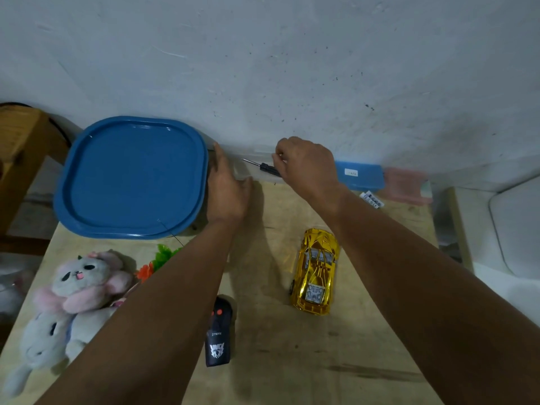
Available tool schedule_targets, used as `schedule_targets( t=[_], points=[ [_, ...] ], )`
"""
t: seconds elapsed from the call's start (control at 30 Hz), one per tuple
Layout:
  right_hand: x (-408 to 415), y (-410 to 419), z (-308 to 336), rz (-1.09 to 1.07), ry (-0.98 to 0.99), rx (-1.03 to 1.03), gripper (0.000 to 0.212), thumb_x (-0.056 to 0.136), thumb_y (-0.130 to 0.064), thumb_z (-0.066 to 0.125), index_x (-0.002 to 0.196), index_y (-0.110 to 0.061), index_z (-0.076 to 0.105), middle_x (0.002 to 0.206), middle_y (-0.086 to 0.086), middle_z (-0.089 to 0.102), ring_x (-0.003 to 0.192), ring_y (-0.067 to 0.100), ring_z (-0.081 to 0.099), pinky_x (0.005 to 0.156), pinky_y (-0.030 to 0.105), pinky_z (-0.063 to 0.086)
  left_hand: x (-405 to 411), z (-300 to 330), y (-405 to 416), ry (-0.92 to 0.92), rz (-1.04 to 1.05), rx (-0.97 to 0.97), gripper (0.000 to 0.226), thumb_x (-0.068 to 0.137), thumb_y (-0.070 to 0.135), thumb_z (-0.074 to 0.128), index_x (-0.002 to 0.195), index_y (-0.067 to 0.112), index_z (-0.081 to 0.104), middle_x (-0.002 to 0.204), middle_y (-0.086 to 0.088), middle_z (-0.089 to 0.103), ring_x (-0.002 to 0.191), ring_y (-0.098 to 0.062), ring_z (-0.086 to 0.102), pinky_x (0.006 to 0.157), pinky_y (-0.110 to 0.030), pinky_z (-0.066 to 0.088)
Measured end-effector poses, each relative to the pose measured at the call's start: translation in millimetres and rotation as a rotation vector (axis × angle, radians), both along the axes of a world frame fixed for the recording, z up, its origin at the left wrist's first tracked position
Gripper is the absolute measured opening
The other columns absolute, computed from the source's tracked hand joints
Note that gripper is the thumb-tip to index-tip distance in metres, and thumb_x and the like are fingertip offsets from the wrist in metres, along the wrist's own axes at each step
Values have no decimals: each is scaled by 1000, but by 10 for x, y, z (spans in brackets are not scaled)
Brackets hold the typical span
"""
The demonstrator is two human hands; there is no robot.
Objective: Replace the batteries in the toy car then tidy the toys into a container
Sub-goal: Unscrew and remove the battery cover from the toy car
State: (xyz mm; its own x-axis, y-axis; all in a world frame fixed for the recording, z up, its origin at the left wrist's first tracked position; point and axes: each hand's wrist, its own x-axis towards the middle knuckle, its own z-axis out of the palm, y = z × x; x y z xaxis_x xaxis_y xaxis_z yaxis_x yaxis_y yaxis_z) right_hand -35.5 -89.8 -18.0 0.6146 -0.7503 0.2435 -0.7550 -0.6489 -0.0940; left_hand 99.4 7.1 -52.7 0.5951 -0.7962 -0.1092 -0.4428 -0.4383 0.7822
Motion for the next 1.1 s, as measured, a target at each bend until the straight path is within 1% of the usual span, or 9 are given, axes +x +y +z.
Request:
schedule_targets(
  t=[0.2, 0.3, 0.5, 0.6, 0.7, 0.77, 0.9, 1.0, 1.1],
  points=[
    [-71, 49, -42, 22, -30, 44, 29, 100, -32, 52, 121, -17, 64, 112, 4, 68, 93, 21, 65, 73, 33, 51, -26, 10, -10, -14, 5, 6, 88, 98, 23, 71, 166, 14, 15, 165, -15, 34, 150, -33, 36, 120, -44, 35],
    [-92, 61, -95, 36, -54, 83, 21, 97, -28, 56, 112, -16, 65, 112, 3, 63, 95, 20, 61, 73, 35, 54, -35, 12, -12, -5, 21, -16, 86, 98, 25, 71, 166, 14, 19, 163, -14, 38, 148, -33, 39, 118, -44, 38],
    [-11, 25, -205, 5, 13, 187, 24, 96, -26, 55, 110, -16, 71, 106, 3, 62, 97, 23, 58, 77, 42, 53, -20, -3, -22, 14, 19, -44, 88, 98, 20, 70, 167, 16, 14, 161, -13, 41, 147, -30, 40, 118, -41, 38],
    [60, -4, -206, -36, 66, 286, 24, 98, -31, 53, 104, -19, 72, 96, 2, 64, 88, 21, 60, 74, 39, 54, -19, -4, -21, 16, 8, -45, 89, 99, 19, 69, 167, 17, 12, 159, -11, 43, 144, -27, 42, 113, -34, 38],
    [102, -44, -201, -86, 108, 343, 20, 97, -32, 55, 102, -20, 71, 97, 2, 66, 89, 23, 62, 74, 36, 51, -9, -17, -17, 17, -6, -61, 88, 100, 20, 68, 167, 19, 12, 160, -10, 42, 144, -26, 43, 111, -31, 37],
    [132, -64, -200, -111, 134, 374, 20, 97, -32, 57, 106, -22, 71, 102, 2, 68, 95, 24, 63, 78, 36, 51, -3, -27, -17, 17, -9, -60, 88, 100, 21, 68, 168, 20, 11, 159, -11, 43, 143, -27, 44, 112, -33, 38],
    [200, -107, -185, -187, 69, 493, 29, 93, -31, 66, 122, -27, 69, 118, 0, 69, 110, 24, 62, 96, 44, 49, -7, -21, -34, 10, -10, -39, 89, 100, 24, 67, 168, 25, 9, 156, -14, 43, 141, -30, 46, 111, -39, 42],
    [251, -129, -174, -232, 82, 532, 26, 92, -28, 69, 118, -27, 71, 115, 0, 68, 108, 24, 61, 100, 45, 44, -6, -16, -59, 4, -19, -21, 90, 100, 27, 65, 168, 29, 6, 153, -15, 43, 133, -30, 51, 99, -30, 40],
    [296, -122, -168, -250, 140, 553, 20, 91, -24, 68, 111, -26, 72, 108, -1, 67, 105, 24, 60, 96, 44, 38, -19, 19, -81, -16, -18, 13, 92, 100, 30, 64, 167, 33, 2, 157, -17, 37, 131, -34, 53, 98, -36, 44]
  ],
)
